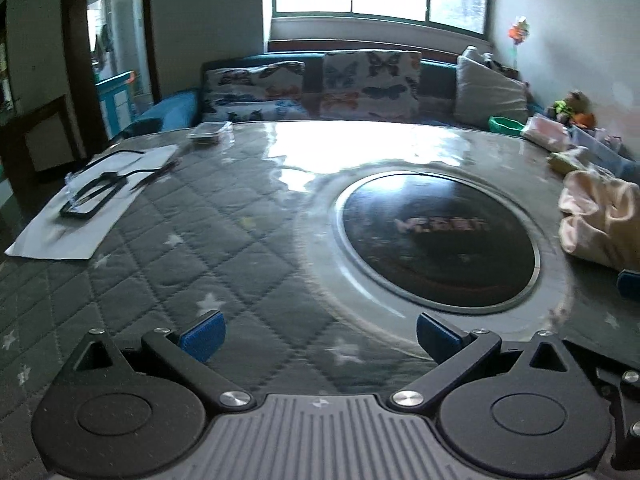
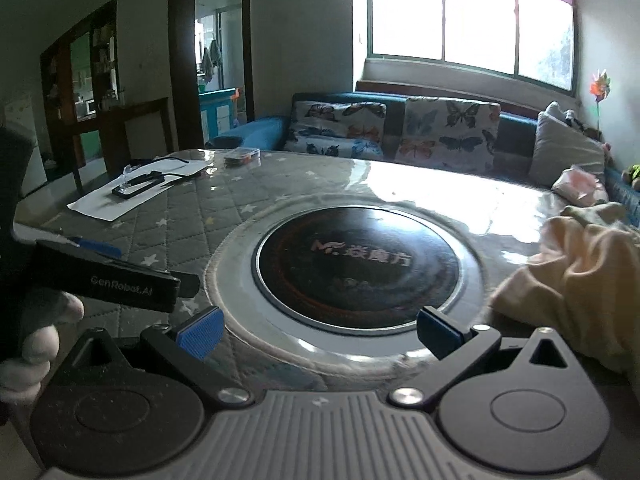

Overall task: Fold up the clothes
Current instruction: 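Move both grippers toward the crumpled cream shirt on the table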

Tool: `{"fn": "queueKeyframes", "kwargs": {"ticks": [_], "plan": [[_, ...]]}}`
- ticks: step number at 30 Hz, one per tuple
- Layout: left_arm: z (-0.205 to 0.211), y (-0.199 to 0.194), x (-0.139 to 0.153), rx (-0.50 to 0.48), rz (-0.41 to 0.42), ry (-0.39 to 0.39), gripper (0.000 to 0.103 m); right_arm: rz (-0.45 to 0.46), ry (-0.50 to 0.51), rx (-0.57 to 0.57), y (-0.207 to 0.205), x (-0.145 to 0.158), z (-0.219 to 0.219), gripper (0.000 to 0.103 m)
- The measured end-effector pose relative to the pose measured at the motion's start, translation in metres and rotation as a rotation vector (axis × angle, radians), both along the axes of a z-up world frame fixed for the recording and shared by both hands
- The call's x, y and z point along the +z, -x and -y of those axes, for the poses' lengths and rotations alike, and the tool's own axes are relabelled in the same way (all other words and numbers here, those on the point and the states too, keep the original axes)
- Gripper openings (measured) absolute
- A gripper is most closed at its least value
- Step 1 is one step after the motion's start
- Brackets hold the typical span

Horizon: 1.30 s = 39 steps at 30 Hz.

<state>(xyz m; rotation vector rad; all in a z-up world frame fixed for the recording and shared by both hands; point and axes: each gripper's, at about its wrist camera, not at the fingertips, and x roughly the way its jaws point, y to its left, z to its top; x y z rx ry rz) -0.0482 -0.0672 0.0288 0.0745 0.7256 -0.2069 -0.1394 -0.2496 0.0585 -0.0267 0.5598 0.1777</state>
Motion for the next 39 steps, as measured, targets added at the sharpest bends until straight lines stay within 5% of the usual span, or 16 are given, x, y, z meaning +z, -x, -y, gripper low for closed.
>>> {"fn": "queueKeyframes", "kwargs": {"ticks": [39], "plan": [[0.149,0.012,0.026,-0.318,0.001,-0.048,0.103,-0.072,0.031,-0.301,0.062,0.016,0.101,0.099]]}}
